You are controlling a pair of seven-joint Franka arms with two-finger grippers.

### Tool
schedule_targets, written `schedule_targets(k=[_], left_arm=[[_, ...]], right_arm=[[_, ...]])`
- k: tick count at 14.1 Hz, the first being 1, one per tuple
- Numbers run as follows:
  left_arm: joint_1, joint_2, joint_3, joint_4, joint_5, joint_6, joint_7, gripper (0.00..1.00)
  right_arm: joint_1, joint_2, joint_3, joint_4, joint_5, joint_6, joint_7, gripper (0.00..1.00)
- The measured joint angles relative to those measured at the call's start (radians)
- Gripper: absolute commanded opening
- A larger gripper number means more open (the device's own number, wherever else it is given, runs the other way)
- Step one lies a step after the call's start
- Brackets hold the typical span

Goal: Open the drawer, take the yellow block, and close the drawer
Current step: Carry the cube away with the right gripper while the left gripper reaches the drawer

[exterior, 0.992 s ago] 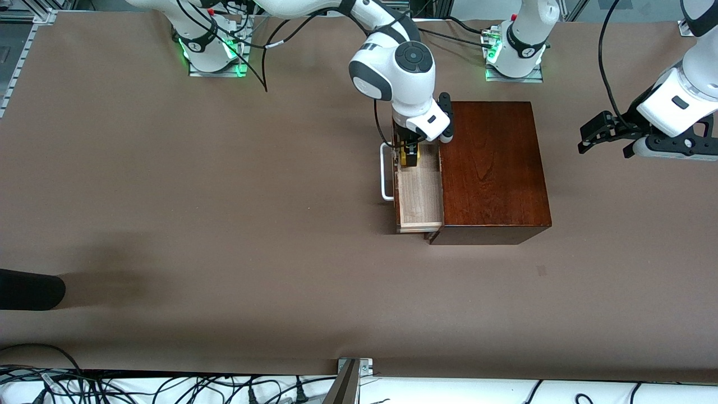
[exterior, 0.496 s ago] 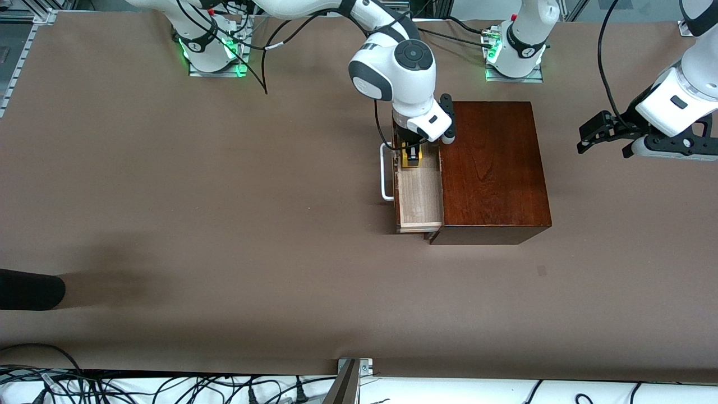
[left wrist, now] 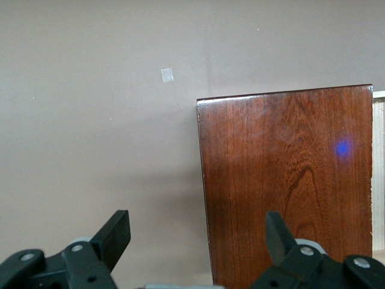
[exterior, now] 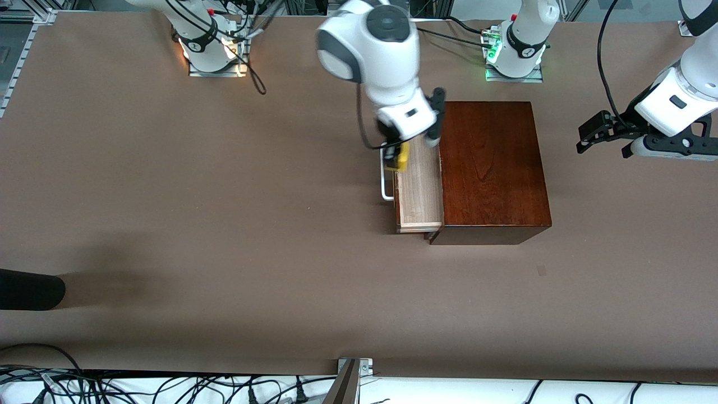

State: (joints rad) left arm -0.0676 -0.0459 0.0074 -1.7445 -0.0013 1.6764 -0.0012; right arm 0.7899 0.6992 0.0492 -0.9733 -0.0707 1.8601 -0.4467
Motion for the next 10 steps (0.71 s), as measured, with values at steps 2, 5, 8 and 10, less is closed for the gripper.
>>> schedule_targets(k=[2,5,8,10], left_arm=[[-0.001,0.0,-0.003,0.001,0.0,-0.015,0.001,1.0],[-0.012,0.001,-0.011,0.014,0.0,-0.061,0.045,1.0],[-0.021,0.004,-0.044,0.026,-0.023,-0.115,0.208,1.0],[-0.023,0.018,-0.081,0.027,-0.114,-0.136,0.343,1.0]], right_arm=[[-0.104,-0.027,-0.004,0.0,0.008,-0.022,0.0,0.0],[-0.238,-0.063,-0.011,0.0,0.028,-0.08,0.007,0.0],[-0.368,-0.17,-0.021,-0.101,0.091,-0.123,0.076,0.0],[-0.463,-0.276,-0.024,-0.265,0.126,-0.136,0.101,0.0]])
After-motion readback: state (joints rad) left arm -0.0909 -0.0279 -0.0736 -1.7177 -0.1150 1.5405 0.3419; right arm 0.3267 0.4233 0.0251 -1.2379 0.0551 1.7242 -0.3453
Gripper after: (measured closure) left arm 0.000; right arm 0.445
